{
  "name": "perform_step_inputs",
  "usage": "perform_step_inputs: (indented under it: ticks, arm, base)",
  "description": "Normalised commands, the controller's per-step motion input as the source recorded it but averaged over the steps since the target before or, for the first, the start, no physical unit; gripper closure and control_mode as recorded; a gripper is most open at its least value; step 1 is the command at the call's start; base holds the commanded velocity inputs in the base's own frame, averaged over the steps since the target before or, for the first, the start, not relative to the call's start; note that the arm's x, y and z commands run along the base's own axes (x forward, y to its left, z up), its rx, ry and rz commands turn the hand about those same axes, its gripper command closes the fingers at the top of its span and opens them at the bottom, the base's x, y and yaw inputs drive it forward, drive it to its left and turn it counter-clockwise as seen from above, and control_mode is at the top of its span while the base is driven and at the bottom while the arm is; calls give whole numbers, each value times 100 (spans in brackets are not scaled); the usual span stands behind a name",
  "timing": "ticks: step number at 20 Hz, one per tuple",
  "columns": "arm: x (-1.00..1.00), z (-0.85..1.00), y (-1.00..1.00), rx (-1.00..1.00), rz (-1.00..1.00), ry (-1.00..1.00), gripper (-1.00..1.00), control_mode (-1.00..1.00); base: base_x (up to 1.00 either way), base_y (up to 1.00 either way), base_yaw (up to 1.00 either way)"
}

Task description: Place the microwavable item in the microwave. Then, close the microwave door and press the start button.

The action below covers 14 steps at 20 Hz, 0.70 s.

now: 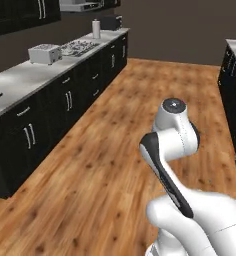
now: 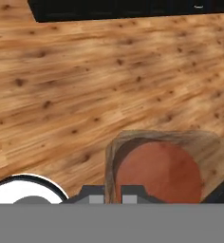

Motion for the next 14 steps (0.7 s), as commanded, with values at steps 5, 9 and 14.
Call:
perform_step_inputs:
  ticks: [5, 9, 14]
  arm:
    - [0, 0, 0, 0, 0, 0, 100, 100]
    - [0, 0, 0, 0, 0, 0, 100, 100]
    - [0, 0, 0, 0, 0, 0, 100, 100]
  base:
    - [27, 71, 43]
    - [9, 36, 49]
    - [2, 3, 52]
